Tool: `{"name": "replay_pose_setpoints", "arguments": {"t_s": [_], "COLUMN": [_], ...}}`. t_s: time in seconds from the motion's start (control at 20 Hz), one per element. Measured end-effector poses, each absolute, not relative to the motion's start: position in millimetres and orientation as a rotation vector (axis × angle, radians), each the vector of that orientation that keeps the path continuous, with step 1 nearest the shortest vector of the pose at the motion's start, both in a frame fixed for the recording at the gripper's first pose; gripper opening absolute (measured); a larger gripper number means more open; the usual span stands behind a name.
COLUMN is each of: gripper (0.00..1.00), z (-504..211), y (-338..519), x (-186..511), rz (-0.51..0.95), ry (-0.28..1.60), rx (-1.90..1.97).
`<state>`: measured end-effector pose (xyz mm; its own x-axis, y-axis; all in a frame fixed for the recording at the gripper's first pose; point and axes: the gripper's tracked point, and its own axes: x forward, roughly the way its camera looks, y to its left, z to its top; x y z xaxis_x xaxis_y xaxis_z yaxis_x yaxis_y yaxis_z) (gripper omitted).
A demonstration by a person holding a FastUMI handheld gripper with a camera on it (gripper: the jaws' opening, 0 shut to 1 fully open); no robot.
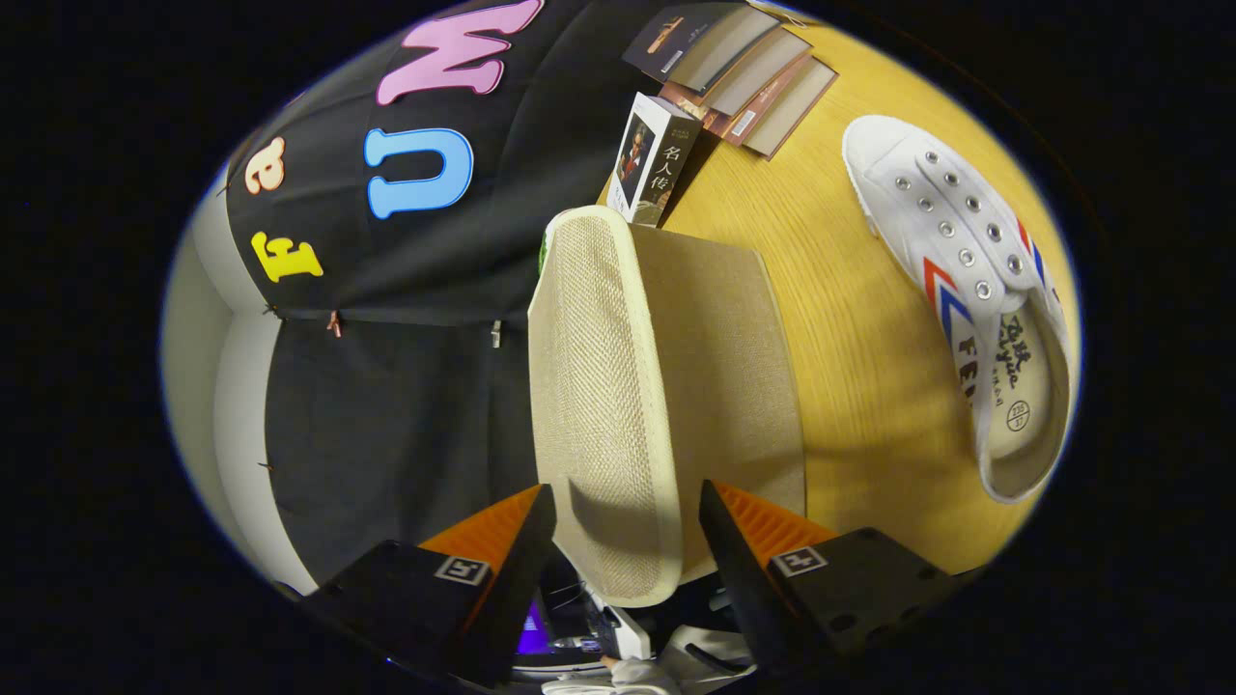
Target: Open the storage box then place both shoes into the box .Put the left shoe in first, then the right shoe, with the right side of both shoes facing outward in a uniform manner.
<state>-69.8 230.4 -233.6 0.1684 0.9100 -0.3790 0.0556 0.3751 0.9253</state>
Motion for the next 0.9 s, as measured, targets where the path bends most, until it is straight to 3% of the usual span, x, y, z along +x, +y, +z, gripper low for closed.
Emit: {"name": "replay_pose_setpoints", "arguments": {"t_s": [0.1, 0.25, 0.35, 0.55, 0.9], "gripper": [0.59, 0.45, 0.24, 0.08, 0.05], "z": [-235, -228, -226, -223, -193], "y": [232, 230, 233, 231, 236], "x": [-74, -74, -73, -73, -72], "rz": [0.793, 0.804, 0.789, 0.788, 0.811], "ry": [1.295, 1.327, 1.372, 1.362, 1.322], "rx": [1.031, 1.074, 1.105, 1.074, 0.981]}}
